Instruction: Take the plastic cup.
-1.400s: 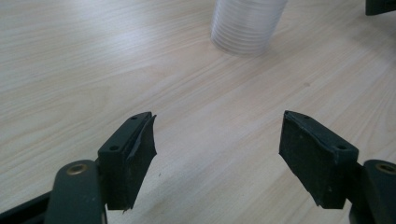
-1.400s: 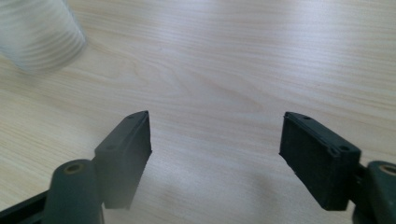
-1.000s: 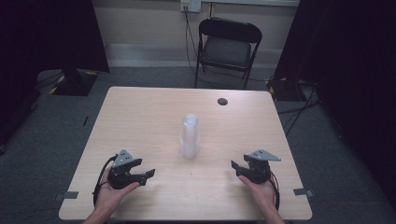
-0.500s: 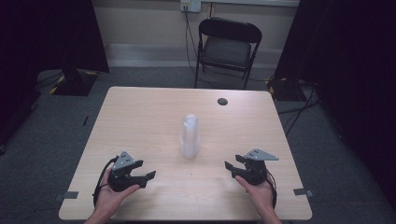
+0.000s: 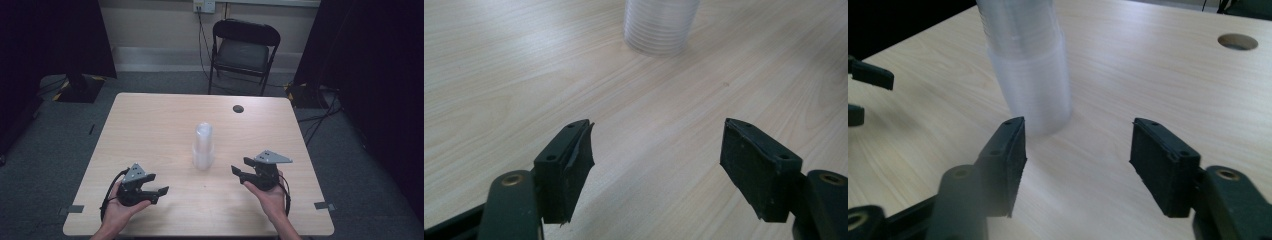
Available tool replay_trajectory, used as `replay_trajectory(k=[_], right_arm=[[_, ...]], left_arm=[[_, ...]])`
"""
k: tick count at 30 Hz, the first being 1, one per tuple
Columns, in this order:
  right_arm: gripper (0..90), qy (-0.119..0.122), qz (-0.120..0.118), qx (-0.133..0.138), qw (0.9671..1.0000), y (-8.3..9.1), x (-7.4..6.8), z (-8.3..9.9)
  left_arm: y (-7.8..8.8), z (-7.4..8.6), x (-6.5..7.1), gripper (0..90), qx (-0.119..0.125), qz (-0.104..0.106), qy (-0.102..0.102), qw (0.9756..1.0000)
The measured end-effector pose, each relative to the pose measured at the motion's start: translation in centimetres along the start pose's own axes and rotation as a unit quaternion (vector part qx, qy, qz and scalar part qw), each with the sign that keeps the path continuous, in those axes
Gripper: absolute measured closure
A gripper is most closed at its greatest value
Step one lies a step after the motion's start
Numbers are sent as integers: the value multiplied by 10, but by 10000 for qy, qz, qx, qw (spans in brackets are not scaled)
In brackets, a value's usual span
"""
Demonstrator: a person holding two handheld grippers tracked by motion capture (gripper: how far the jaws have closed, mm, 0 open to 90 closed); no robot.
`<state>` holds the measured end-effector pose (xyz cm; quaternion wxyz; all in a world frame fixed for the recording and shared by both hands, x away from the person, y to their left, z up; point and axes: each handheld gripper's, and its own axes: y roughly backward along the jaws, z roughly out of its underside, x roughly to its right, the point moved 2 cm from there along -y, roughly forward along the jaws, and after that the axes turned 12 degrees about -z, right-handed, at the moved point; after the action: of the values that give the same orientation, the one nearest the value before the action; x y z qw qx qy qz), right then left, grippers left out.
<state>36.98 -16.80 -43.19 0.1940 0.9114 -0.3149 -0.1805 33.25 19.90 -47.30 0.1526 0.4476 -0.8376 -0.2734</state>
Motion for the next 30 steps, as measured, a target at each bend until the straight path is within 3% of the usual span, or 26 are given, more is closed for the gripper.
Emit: replay_trajectory(k=[6, 12, 17, 18, 20, 22, 25, 26, 28, 30], right_arm=[[307, 80, -217, 97, 9997, -20, -9, -23], [267, 255, -360, 124, 9989, -34, -16, -41], [234, 292, -445, 151, 9985, -43, -18, -54], [230, 350, -441, 164, 9983, -49, -19, -60], [223, 396, -453, 143, 9981, -56, -20, -65], [221, 437, -456, 145, 9979, -62, -20, -71], [222, 446, -470, 173, 9978, -71, -18, -77], [221, 457, -467, 172, 9977, -74, -18, -78], [221, 459, -492, 130, 9976, -80, -18, -81], [217, 466, -505, 105, 9976, -86, -18, -83]], left_arm=[[-2, 1, -1, 225, -68, 15, -3, 10000], [-1, 1, -1, 182, 55, -30, -59, 10000], [2, 0, 0, 274, 208, -78, -81, 9997], [1, 0, 0, 310, 258, 79, -166, 9995], [0, 0, 1, 323, 173, 145, -285, 9993], [1, 1, 2, 425, 165, 197, -371, 9990], [0, 1, 3, 468, 194, 283, -398, 9986], [2, -1, 4, 473, 330, 229, -433, 9983], [4, -3, 5, 477, 522, 355, -294, 9976], [7, -5, 5, 495, 561, 391, -318, 9972]])
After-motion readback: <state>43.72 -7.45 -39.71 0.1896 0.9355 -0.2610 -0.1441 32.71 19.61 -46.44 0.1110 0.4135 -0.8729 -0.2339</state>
